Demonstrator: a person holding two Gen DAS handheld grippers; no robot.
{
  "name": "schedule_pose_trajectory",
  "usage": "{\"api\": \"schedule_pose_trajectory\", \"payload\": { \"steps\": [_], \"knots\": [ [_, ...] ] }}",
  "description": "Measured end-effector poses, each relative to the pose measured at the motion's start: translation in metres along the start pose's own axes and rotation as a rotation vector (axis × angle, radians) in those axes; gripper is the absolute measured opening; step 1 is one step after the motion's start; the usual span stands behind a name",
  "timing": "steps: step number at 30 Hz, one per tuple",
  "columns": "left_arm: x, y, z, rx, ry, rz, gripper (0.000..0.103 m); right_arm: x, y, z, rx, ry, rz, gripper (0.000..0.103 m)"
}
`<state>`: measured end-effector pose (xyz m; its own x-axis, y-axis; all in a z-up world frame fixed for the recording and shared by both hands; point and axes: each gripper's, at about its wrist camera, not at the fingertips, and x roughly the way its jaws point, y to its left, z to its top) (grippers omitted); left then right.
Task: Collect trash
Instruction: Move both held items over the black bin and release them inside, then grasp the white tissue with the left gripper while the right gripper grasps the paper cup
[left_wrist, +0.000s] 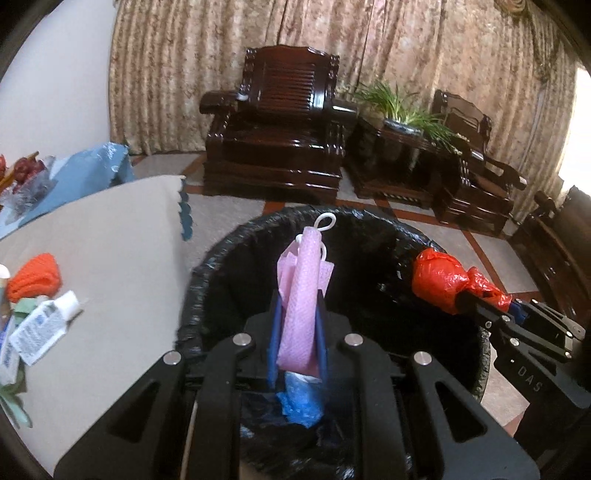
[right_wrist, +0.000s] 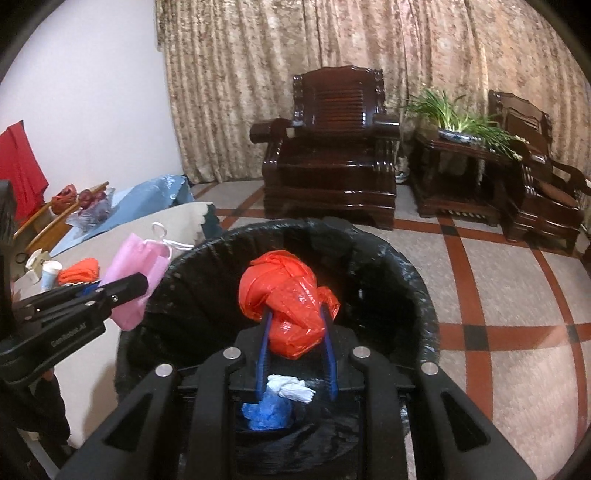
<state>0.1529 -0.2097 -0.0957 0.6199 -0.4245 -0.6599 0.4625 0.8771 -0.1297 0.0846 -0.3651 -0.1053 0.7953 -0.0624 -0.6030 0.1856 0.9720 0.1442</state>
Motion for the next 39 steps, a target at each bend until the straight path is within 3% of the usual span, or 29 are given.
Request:
{"api": "schedule_pose_trajectory", "payload": {
  "steps": [4, 6, 9, 11, 14, 18, 24, 39],
  "knots": [
    [0.010, 0.000, -0.002, -0.012, 0.024, -0.028, 0.031, 0.004, -0.005, -0.004, 0.004, 0.015, -0.020, 0.030],
    [0.012, 0.001, -0.004, -0.021, 0.029, -0.042, 0.053, 0.003, -0.007, -0.006, 0.004, 0.018, -0.027, 0.044],
    [0.009, 0.004, -0.004, -0.027, 0.021, -0.045, 0.064, 0.000, -0.008, -0.008, 0.010, 0.008, -0.047, 0.062],
    [0.004, 0.008, -0.003, -0.032, 0.009, -0.031, 0.072, -0.003, -0.008, -0.008, 0.014, -0.005, -0.052, 0.083],
    [-0.011, 0.020, -0.001, -0.047, -0.021, 0.007, 0.082, -0.010, -0.004, -0.007, 0.017, -0.020, -0.038, 0.096],
    [-0.036, 0.038, -0.002, -0.063, -0.068, 0.078, 0.090, -0.018, 0.010, -0.004, 0.011, -0.040, -0.007, 0.097],
    [-0.079, 0.075, -0.004, -0.093, -0.120, 0.190, 0.090, -0.026, 0.048, 0.006, -0.024, -0.071, 0.055, 0.097],
    [-0.164, 0.185, -0.038, -0.207, -0.170, 0.462, 0.090, -0.009, 0.191, 0.009, -0.195, -0.094, 0.273, 0.097]
  ]
}}
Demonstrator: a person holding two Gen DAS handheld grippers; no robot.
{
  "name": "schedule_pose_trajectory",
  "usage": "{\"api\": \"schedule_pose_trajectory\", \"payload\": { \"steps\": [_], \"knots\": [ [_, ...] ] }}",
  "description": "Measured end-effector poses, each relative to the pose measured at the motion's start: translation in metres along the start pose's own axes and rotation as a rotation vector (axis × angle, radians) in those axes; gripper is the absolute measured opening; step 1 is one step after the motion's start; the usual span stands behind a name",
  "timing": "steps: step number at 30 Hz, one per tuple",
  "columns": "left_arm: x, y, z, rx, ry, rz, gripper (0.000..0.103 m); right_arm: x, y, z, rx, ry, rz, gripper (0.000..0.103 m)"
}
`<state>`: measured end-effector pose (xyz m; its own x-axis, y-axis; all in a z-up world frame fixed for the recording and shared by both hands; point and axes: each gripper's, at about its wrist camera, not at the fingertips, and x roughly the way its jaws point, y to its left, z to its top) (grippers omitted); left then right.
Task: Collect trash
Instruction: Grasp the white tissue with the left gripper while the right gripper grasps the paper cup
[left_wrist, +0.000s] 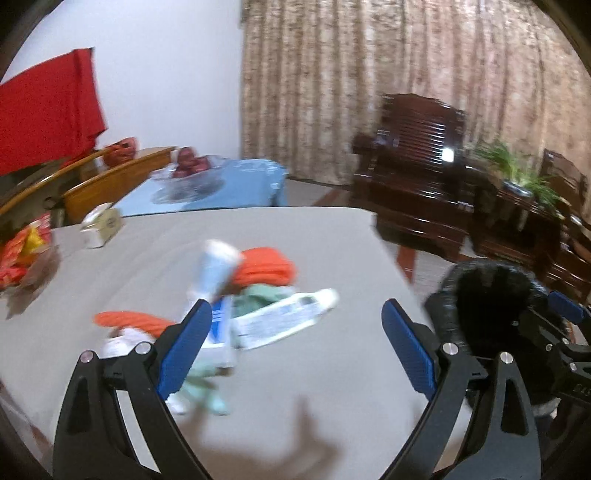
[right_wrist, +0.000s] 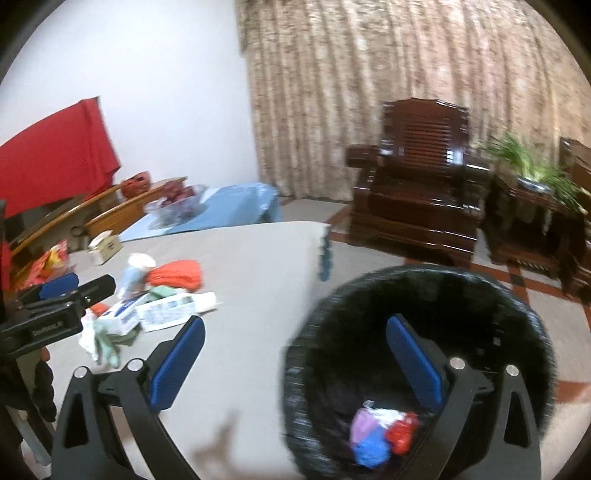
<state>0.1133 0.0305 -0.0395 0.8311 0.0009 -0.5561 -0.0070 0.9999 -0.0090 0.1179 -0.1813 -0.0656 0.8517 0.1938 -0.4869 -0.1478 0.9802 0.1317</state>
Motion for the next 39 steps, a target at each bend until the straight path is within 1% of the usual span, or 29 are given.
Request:
{"api": "schedule_pose_trajectory", "payload": {
  "steps": [7, 13, 16, 18, 26, 31, 34, 35, 36, 37, 38, 39],
  "knots": [
    [-0.002, 0.060, -0.014, -0.031, 0.014, 0.132, 0.090, 0.027, 0.041, -0.003, -0.040, 0.014, 0.065, 0.097],
    [0.011, 0.103, -0.031, -0.086, 0.058, 0.203, 0.090, 0.047, 0.065, -0.012, -0.064, 0.039, 0.085, 0.097],
    [0.019, 0.115, -0.040, -0.101, 0.085, 0.223, 0.089, 0.053, 0.071, -0.015, -0.073, 0.049, 0.085, 0.097],
    [0.026, 0.122, -0.048, -0.109, 0.113, 0.227, 0.085, 0.062, 0.078, -0.019, -0.089, 0.064, 0.089, 0.097],
    [0.046, 0.132, -0.067, -0.139, 0.165, 0.227, 0.085, 0.081, 0.089, -0.023, -0.102, 0.100, 0.098, 0.097],
    [0.061, 0.141, -0.073, -0.166, 0.196, 0.232, 0.078, 0.087, 0.093, -0.024, -0.113, 0.109, 0.101, 0.097],
    [0.066, 0.145, -0.075, -0.182, 0.211, 0.212, 0.069, 0.092, 0.095, -0.024, -0.110, 0.119, 0.102, 0.097],
    [0.067, 0.146, -0.076, -0.184, 0.215, 0.212, 0.058, 0.092, 0.095, -0.025, -0.111, 0.121, 0.102, 0.097],
    [0.068, 0.146, -0.076, -0.186, 0.220, 0.201, 0.050, 0.093, 0.095, -0.025, -0.112, 0.123, 0.103, 0.097],
    [0.068, 0.147, -0.076, -0.192, 0.223, 0.181, 0.045, 0.093, 0.095, -0.025, -0.113, 0.123, 0.104, 0.097],
    [0.067, 0.148, -0.076, -0.201, 0.221, 0.153, 0.034, 0.093, 0.096, -0.025, -0.115, 0.124, 0.106, 0.097],
    [0.067, 0.148, -0.075, -0.202, 0.222, 0.143, 0.026, 0.093, 0.097, -0.025, -0.117, 0.124, 0.107, 0.097]
  ]
}}
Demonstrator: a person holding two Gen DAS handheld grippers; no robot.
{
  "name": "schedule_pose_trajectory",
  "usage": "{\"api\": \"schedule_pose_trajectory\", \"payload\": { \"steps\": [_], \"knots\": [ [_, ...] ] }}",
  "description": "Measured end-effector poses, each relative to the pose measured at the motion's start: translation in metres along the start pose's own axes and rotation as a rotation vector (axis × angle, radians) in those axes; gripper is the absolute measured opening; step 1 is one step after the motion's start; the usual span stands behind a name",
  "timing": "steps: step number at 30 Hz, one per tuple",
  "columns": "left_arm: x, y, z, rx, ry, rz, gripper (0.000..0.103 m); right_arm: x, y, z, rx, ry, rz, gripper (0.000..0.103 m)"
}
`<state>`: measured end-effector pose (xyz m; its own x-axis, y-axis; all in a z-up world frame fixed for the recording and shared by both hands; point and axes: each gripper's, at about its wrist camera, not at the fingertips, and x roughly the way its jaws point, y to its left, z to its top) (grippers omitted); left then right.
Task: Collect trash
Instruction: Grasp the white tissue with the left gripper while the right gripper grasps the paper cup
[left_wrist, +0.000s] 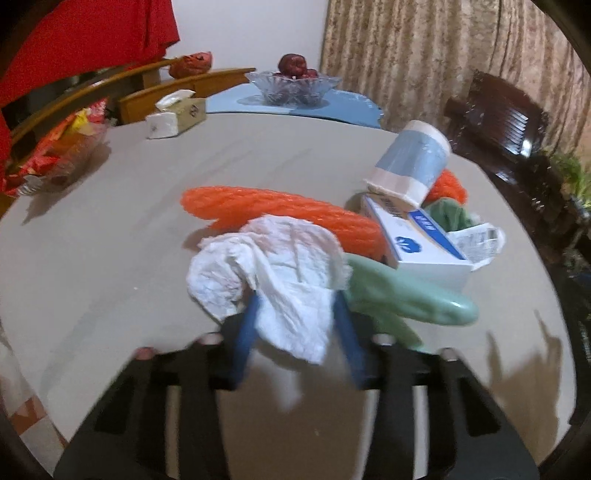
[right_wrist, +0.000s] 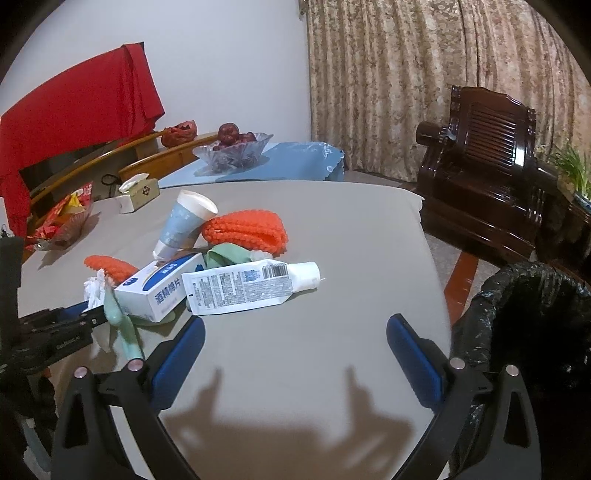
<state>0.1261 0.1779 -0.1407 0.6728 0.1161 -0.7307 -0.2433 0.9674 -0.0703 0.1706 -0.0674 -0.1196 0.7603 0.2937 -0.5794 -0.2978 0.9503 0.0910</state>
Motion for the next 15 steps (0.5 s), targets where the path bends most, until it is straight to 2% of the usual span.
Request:
{"api": "schedule_pose_trajectory", "payload": {
  "steps": [3, 5, 10, 15],
  "knots": [
    [-0.005, 0.000, 0.001, 0.006, -0.009, -0.009, 0.015, 0.001, 0.002, 0.001, -0.001, 0.002, 0.005, 0.097],
    [-0.010, 0.002, 0.002, -0.007, -0.019, -0.020, 0.012, 0.002, 0.004, 0.003, -0.004, 0.001, 0.009, 0.097],
    [-0.019, 0.006, 0.006, -0.011, -0.042, -0.024, 0.011, 0.002, 0.008, 0.006, -0.009, -0.003, 0.018, 0.097],
    [-0.006, 0.006, -0.002, -0.021, 0.004, -0.022, 0.011, 0.004, 0.013, 0.006, -0.018, 0.001, 0.025, 0.097]
  ]
}}
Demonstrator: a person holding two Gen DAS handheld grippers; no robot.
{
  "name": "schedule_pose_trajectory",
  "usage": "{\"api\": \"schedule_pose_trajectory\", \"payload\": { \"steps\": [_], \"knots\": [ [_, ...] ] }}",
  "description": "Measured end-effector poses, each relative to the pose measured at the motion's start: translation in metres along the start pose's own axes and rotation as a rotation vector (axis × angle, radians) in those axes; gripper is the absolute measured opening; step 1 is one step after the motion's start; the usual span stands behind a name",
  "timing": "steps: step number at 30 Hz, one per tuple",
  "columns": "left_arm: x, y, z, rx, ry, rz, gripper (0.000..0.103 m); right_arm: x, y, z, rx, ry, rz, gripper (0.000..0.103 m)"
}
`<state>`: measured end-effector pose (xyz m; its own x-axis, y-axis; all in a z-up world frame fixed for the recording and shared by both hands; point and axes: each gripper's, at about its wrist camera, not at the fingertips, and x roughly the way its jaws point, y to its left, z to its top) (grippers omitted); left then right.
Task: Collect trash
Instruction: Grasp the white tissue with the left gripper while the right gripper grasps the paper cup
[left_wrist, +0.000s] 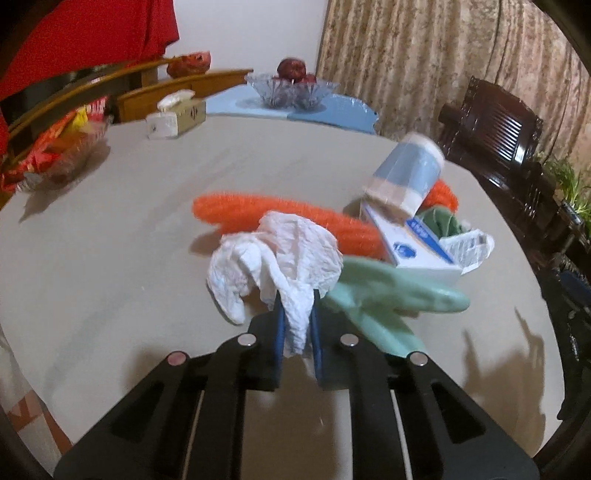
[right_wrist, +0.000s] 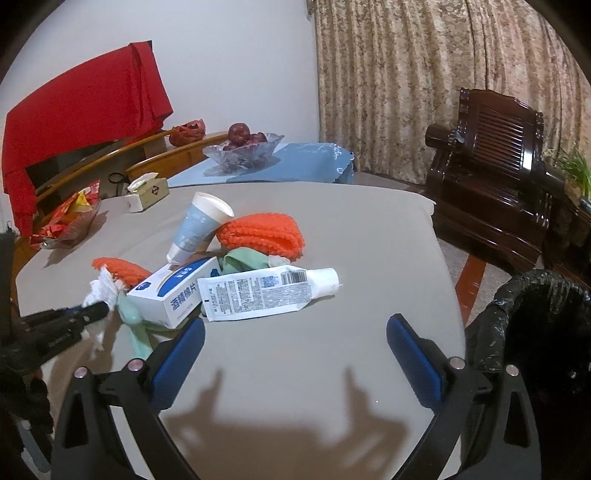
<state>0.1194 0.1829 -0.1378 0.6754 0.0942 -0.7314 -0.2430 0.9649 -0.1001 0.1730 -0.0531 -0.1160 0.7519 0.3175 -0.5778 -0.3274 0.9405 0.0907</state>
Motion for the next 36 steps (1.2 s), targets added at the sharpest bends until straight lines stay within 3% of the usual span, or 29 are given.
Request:
{"api": "schedule_pose_trajectory", "payload": {
  "steps": [13, 23, 30, 36],
  "knots": [
    [-0.050, -0.017, 0.038, 0.041, -0.187, -0.021, 0.009, 0.010, 0.016, 0.028, 0.003, -0.037, 0.040, 0.097],
    [-0.020, -0.006, 0.063, 0.008, -0.178, -0.027, 0.009, 0.043, 0.048, 0.059, -0.024, -0.033, 0.084, 0.096],
    [-0.026, 0.010, 0.074, -0.032, -0.215, -0.050, 0.009, 0.076, 0.064, 0.074, -0.011, 0.002, 0.119, 0.085],
    [-0.017, 0.015, 0.078, -0.039, -0.204, -0.043, 0.009, 0.101, 0.075, 0.080, -0.001, 0.041, 0.136, 0.082]
  ]
}}
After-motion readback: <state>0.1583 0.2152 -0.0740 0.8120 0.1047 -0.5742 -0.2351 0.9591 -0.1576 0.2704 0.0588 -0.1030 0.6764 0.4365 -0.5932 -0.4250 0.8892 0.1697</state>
